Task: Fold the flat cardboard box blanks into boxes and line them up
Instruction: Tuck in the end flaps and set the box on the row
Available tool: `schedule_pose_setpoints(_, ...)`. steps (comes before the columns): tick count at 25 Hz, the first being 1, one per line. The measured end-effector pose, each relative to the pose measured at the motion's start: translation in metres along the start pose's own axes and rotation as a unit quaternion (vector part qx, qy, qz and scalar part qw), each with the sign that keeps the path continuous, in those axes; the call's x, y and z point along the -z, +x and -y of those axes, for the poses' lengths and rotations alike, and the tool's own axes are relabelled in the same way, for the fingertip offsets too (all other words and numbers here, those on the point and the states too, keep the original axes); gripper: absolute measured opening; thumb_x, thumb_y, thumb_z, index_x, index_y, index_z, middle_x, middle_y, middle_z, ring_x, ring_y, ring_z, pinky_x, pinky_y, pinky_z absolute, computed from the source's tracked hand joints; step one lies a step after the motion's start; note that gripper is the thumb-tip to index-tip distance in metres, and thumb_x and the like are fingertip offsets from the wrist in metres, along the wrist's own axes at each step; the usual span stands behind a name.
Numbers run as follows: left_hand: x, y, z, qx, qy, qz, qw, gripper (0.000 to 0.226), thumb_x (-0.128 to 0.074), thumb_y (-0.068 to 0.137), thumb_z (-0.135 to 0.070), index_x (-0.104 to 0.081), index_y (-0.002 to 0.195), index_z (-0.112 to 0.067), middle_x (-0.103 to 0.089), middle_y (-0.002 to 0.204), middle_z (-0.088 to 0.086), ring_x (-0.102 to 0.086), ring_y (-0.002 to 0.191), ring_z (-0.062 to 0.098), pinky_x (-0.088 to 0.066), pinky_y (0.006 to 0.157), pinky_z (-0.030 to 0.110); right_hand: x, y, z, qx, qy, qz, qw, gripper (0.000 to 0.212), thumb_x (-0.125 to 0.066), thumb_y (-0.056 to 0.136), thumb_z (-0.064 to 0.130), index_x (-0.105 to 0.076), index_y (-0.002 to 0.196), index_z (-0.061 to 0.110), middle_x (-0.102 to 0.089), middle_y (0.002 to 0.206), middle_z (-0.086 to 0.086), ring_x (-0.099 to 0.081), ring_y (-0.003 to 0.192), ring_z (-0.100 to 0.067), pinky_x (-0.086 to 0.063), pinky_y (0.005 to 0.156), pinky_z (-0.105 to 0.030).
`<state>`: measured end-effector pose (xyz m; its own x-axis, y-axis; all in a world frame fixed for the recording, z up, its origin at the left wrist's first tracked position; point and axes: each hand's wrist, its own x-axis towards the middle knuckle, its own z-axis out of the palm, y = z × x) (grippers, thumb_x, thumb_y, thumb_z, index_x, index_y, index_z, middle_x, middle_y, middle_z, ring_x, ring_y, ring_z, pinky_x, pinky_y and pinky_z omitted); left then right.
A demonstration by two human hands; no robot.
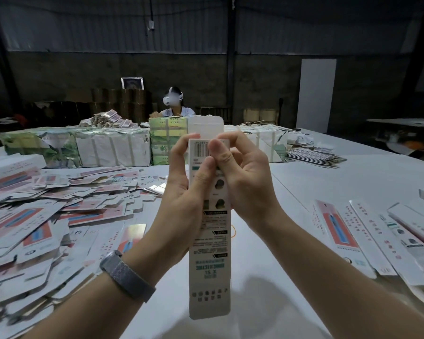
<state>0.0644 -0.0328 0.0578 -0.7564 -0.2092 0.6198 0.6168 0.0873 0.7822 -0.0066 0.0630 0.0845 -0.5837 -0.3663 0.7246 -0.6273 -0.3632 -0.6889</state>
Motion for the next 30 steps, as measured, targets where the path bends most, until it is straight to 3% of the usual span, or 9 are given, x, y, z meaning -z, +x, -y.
schedule_pose_setpoints(5, -0.003, 0.000, 0.000, 0.019, -0.023, -0.009, 1.000, 0.026, -0.046, 0.098, -0.038, -0.041, 0.124, -0.036, -0.072, 0.095, 0.000, -0.073, 0.081, 0.021, -0.057, 0.063, 0.032, 0.001, -0.002, 0.001, -0.005, -0.006, 0.000, 1.000, 0.028, -0.059, 0.093, 0.037, -0.056, 0.085, 0.011, -0.059, 0.096, -0.030, -0.063, 0.086, -0.047, -0.055, 0.072, -0.060)
schedule_pose_setpoints(9, -0.004, 0.000, 0.000, 0.033, -0.019, -0.018, 0.999, 0.023, -0.041, 0.098, -0.041, -0.044, 0.119, -0.032, -0.071, 0.098, 0.006, -0.072, 0.079, 0.021, -0.057, 0.064, 0.033, 0.001, 0.000, 0.000, -0.027, 0.010, 0.011, 1.000, 0.008, -0.063, 0.093, 0.028, -0.059, 0.097, 0.022, -0.062, 0.110, -0.023, -0.064, 0.101, -0.043, -0.056, 0.081, -0.055)
schedule_pose_setpoints(13, -0.006, 0.000, 0.001, 0.034, -0.023, -0.005, 0.999, 0.033, -0.040, 0.098, -0.040, -0.037, 0.131, -0.039, -0.075, 0.106, 0.002, -0.075, 0.086, 0.024, -0.059, 0.065, 0.036, 0.004, 0.002, -0.003, -0.047, 0.073, 0.009, 0.996, 0.043, -0.064, 0.094, 0.015, -0.045, 0.124, 0.040, -0.061, 0.124, -0.009, -0.066, 0.109, -0.029, -0.059, 0.086, -0.046)
schedule_pose_setpoints(15, -0.005, -0.001, 0.002, 0.039, -0.018, 0.002, 0.999, 0.039, -0.041, 0.099, -0.040, -0.030, 0.136, -0.048, -0.075, 0.110, 0.001, -0.075, 0.089, 0.028, -0.059, 0.068, 0.041, 0.008, 0.002, -0.003, -0.061, 0.105, 0.010, 0.993, 0.049, -0.063, 0.094, 0.010, -0.045, 0.130, 0.036, -0.066, 0.118, -0.005, -0.069, 0.105, -0.023, -0.060, 0.083, -0.038)
schedule_pose_setpoints(19, -0.006, -0.001, 0.003, 0.048, 0.004, -0.001, 0.999, 0.042, -0.042, 0.100, -0.042, -0.024, 0.135, -0.058, -0.076, 0.107, 0.001, -0.075, 0.092, 0.028, -0.061, 0.073, 0.047, 0.013, 0.003, -0.001, -0.078, 0.140, 0.039, 0.986, 0.028, -0.061, 0.094, 0.007, -0.059, 0.120, 0.019, -0.074, 0.091, 0.006, -0.072, 0.084, -0.015, -0.059, 0.068, -0.030)
schedule_pose_setpoints(23, -0.005, 0.000, 0.001, 0.073, -0.026, -0.008, 0.997, 0.042, -0.042, 0.106, -0.038, -0.022, 0.137, -0.059, -0.077, 0.097, 0.007, -0.076, 0.082, 0.025, -0.060, 0.067, 0.039, 0.013, 0.001, -0.001, -0.083, 0.120, 0.045, 0.988, 0.005, -0.062, 0.093, 0.013, -0.061, 0.097, 0.013, -0.065, 0.079, 0.003, -0.064, 0.069, -0.018, -0.052, 0.057, -0.039)
schedule_pose_setpoints(27, -0.002, -0.002, 0.000, 0.084, 0.000, 0.021, 0.996, 0.034, -0.039, 0.108, -0.033, -0.034, 0.137, -0.049, -0.074, 0.084, 0.008, -0.073, 0.069, 0.030, -0.058, 0.060, 0.035, 0.012, 0.003, 0.002, -0.109, 0.118, 0.050, 0.986, 0.015, -0.060, 0.089, 0.028, -0.057, 0.084, 0.015, -0.061, 0.072, -0.001, -0.060, 0.060, -0.021, -0.048, 0.050, -0.035)
schedule_pose_setpoints(30, -0.002, -0.002, 0.001, 0.076, 0.014, 0.024, 0.997, 0.021, -0.037, 0.109, -0.031, -0.041, 0.126, -0.041, -0.072, 0.082, 0.008, -0.071, 0.067, 0.035, -0.058, 0.059, 0.038, 0.012, 0.004, 0.001, -0.107, 0.087, 0.053, 0.989, 0.009, -0.058, 0.095, 0.022, -0.060, 0.096, 0.012, -0.065, 0.080, 0.000, -0.065, 0.067, -0.018, -0.053, 0.050, -0.031)
